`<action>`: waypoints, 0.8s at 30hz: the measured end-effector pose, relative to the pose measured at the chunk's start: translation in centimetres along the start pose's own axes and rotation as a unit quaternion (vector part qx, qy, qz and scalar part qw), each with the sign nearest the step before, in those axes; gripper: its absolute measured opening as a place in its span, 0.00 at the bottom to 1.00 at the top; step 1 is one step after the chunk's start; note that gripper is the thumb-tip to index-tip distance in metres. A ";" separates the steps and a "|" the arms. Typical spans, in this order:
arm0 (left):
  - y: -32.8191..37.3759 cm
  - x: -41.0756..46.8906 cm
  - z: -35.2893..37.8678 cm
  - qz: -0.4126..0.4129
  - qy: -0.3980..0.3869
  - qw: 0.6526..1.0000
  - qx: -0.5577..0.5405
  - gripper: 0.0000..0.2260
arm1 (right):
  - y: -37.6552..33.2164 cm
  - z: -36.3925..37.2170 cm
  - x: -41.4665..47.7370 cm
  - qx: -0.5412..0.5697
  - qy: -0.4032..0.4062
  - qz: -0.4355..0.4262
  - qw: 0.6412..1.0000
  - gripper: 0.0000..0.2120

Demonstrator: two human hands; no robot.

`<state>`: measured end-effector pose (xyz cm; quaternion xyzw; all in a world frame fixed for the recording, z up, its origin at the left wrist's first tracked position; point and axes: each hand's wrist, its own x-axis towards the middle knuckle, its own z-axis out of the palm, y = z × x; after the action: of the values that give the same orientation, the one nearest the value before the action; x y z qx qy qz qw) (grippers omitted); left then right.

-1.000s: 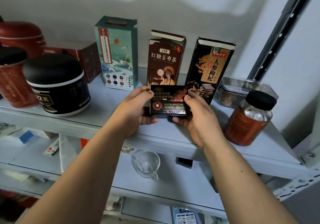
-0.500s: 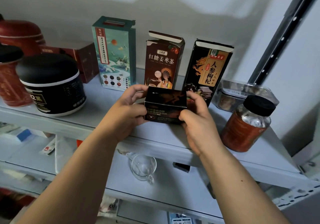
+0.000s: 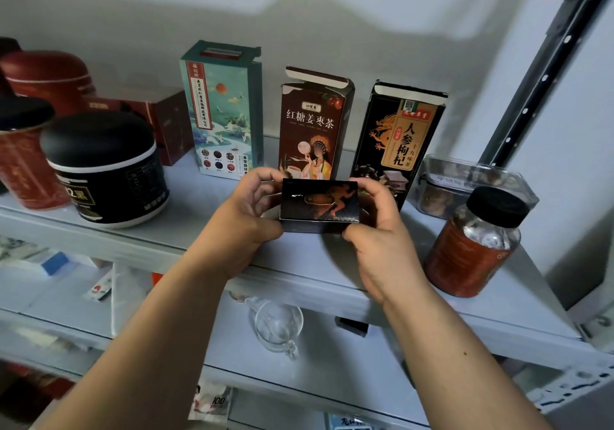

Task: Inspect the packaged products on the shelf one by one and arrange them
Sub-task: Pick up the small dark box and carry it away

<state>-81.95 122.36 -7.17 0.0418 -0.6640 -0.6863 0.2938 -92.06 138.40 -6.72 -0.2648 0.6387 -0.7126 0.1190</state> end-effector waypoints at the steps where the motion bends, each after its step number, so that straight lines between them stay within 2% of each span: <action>1: 0.0 0.0 -0.1 -0.001 0.002 1.000 0.001 0.29 | 0.0 0.0 0.0 0.003 0.003 0.005 1.000 0.36; 4: 0.1 0.1 -0.2 -0.031 -0.005 0.999 -0.033 0.26 | 0.0 0.2 0.2 0.059 0.019 0.040 0.997 0.27; 7: 0.7 0.0 0.4 -0.080 0.000 0.995 -0.052 0.20 | -0.5 0.1 0.3 0.140 0.018 0.087 0.986 0.22; 9: 1.0 0.0 0.8 -0.098 0.035 0.993 -0.049 0.14 | -1.1 0.1 0.1 0.146 0.008 0.103 0.984 0.16; 11: 1.1 0.2 0.8 -0.110 0.061 0.991 -0.039 0.16 | -1.6 0.2 -0.2 0.134 -0.006 0.109 0.985 0.14; 13: 1.3 0.4 0.8 -0.124 0.075 0.989 -0.021 0.20 | -2.0 0.3 -0.4 0.129 -0.012 0.119 0.984 0.16; 18: 1.3 0.6 0.9 -0.153 0.103 0.983 -0.005 0.18 | -2.3 0.7 -0.2 0.110 0.005 0.163 0.981 0.17; 24: 1.8 0.2 0.9 -0.131 0.086 0.987 -0.024 0.14 | -2.4 0.9 0.0 0.129 0.024 0.186 0.974 0.15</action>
<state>-81.90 123.14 -5.31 0.1803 -0.6081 -0.7287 0.2583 -91.16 138.07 -4.34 -0.1070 0.5817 -0.7608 0.2672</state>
